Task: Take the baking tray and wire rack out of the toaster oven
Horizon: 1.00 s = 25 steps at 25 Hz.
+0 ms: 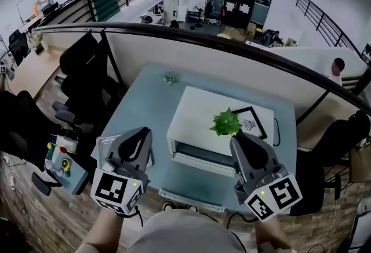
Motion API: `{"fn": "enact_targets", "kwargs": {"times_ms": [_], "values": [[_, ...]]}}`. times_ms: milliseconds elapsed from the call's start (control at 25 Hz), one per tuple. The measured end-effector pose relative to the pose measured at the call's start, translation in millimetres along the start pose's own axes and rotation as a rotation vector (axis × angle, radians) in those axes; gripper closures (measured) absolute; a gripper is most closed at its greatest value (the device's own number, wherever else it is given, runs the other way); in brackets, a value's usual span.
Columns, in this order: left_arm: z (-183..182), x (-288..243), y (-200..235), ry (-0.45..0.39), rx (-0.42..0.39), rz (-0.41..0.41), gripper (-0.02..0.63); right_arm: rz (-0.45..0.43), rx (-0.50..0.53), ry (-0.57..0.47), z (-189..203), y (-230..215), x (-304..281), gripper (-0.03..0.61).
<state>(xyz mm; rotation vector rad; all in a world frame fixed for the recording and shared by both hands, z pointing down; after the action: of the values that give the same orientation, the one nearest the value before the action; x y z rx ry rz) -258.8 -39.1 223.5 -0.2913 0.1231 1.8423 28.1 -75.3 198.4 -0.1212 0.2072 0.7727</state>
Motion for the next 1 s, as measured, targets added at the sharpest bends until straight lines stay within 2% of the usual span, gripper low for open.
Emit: {"fn": "enact_targets", "kwargs": {"times_ms": [200,440,600,1000], "values": [[7,6,4,0.004,-0.054,-0.057,0.604,-0.052,0.019,0.022,4,9,-1,0.574],[17,4,9,0.028,0.006,-0.021,0.609,-0.084,0.022,0.061,12,16,-10,0.575],[16,3,10,0.053,0.005,-0.015,0.609,-0.092,0.013,0.079,14,16,-17,0.575],[14,10,18,0.031,-0.017,-0.011,0.609,-0.091,0.006,0.102,17,20,-20,0.575]]}}
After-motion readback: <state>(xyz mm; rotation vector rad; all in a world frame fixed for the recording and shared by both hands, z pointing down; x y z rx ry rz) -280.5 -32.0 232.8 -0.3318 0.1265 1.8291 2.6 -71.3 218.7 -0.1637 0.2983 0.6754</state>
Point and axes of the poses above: the fingertips, and each gripper's own axes: x backward along the fingers, y to its left, z out of its underside, the point moved 9 cm from there along x, backward along the fingers, and after that the axes turned 12 degrees about y, right-handed, at the moved point
